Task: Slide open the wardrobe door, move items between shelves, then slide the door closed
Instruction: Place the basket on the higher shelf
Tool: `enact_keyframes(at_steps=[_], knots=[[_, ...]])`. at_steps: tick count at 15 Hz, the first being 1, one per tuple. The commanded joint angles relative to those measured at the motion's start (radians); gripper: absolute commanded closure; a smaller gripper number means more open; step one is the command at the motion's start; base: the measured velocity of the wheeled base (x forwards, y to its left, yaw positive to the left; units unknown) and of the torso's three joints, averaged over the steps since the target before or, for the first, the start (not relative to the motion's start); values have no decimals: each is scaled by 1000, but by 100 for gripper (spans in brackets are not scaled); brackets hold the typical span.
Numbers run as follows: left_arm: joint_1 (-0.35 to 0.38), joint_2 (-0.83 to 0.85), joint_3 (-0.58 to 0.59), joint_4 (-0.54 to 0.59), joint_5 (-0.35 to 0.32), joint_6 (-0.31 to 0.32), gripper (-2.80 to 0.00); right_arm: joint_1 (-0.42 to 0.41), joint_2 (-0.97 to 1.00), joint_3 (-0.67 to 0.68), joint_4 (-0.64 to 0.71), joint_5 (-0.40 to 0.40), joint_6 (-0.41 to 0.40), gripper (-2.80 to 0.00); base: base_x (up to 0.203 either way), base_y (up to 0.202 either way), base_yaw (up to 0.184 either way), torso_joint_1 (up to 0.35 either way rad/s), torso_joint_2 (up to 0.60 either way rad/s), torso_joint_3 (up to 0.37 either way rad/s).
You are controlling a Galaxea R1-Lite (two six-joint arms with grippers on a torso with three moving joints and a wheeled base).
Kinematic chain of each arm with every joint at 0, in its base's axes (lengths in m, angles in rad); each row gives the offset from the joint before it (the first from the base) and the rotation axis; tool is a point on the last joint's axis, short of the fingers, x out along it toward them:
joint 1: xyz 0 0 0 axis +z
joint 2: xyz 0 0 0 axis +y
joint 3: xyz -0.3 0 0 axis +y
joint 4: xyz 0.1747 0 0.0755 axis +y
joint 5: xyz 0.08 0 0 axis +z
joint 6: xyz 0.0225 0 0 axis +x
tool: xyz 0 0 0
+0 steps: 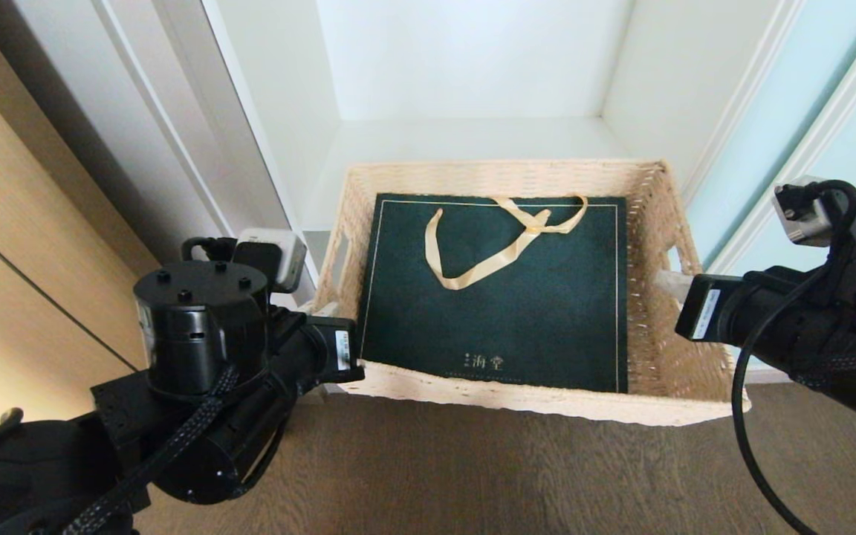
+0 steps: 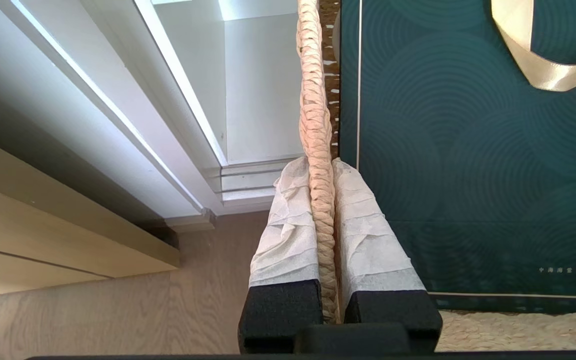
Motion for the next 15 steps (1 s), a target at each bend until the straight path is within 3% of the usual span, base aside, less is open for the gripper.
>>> enact_keyframes(at_steps=[1, 6, 15], knots=[[1, -2, 4, -6, 5, -1, 0, 3, -1, -13, -2, -8, 3, 0, 0, 0, 0, 0, 0, 0], [7, -7, 1, -6, 5, -1, 0, 4, -4, -8, -1, -10, 0, 0, 25, 0, 0, 0, -2, 1], [7, -16, -5, -6, 4, 3, 0, 6, 9, -18, -1, -8, -1, 0, 193, 0, 1, 2, 1, 4]])
